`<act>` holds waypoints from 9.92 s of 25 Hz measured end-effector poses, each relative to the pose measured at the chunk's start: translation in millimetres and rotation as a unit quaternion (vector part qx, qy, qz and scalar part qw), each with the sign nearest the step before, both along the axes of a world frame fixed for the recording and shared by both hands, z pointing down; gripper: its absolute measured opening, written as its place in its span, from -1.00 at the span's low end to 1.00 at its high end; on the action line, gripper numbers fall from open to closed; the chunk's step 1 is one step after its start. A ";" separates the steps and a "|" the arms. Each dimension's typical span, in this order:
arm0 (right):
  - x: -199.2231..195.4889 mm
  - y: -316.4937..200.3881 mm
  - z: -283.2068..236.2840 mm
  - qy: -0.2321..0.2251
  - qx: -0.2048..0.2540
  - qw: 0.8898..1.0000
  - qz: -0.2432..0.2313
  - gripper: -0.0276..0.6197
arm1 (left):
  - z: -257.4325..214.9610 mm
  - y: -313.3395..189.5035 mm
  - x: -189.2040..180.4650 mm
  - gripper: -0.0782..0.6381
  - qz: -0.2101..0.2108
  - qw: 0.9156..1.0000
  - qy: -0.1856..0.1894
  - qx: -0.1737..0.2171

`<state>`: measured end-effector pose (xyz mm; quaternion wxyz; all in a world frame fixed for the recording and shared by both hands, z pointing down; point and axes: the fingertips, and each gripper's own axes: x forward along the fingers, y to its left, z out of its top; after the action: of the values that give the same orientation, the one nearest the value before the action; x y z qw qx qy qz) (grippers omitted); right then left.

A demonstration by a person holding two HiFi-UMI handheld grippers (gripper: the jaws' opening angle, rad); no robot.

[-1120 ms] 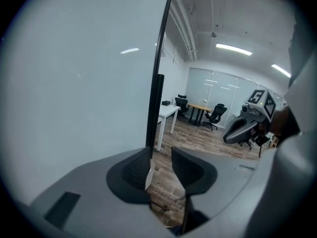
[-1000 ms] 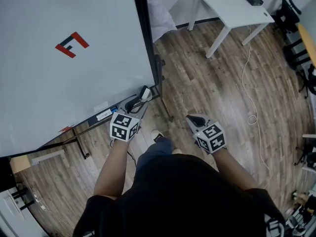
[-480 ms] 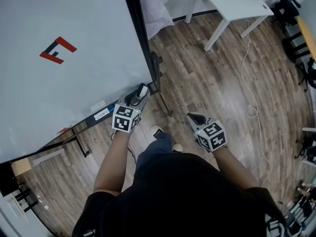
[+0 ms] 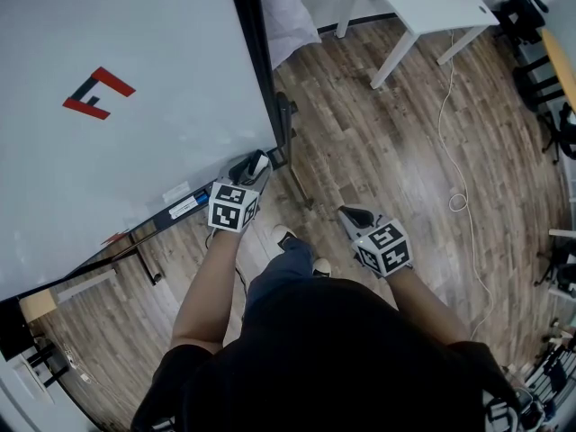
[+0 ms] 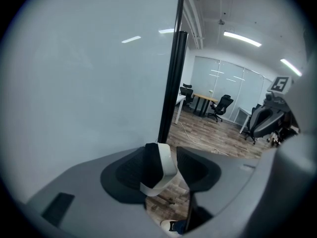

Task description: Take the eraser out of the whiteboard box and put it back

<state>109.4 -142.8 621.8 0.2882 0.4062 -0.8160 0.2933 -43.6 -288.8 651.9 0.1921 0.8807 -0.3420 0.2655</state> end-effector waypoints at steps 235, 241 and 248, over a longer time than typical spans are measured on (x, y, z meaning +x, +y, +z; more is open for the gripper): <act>-17.7 6.3 -0.5 -0.001 0.010 0.999 -0.038 -0.93 | -53.1 8.6 -9.4 -0.36 -0.002 0.997 0.069 0.024; -16.0 2.0 5.6 0.002 0.004 0.999 -0.037 -0.93 | -36.4 6.1 -7.9 -0.36 0.002 0.998 0.064 0.012; -15.6 -2.3 9.8 0.003 -0.002 0.999 -0.035 -0.93 | -18.6 3.9 -3.3 -0.36 0.013 0.999 0.051 -0.004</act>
<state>93.9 -145.1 631.7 0.3012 0.3775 -0.8285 0.2835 -46.9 -284.9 633.3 0.2097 0.8967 -0.3189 0.2242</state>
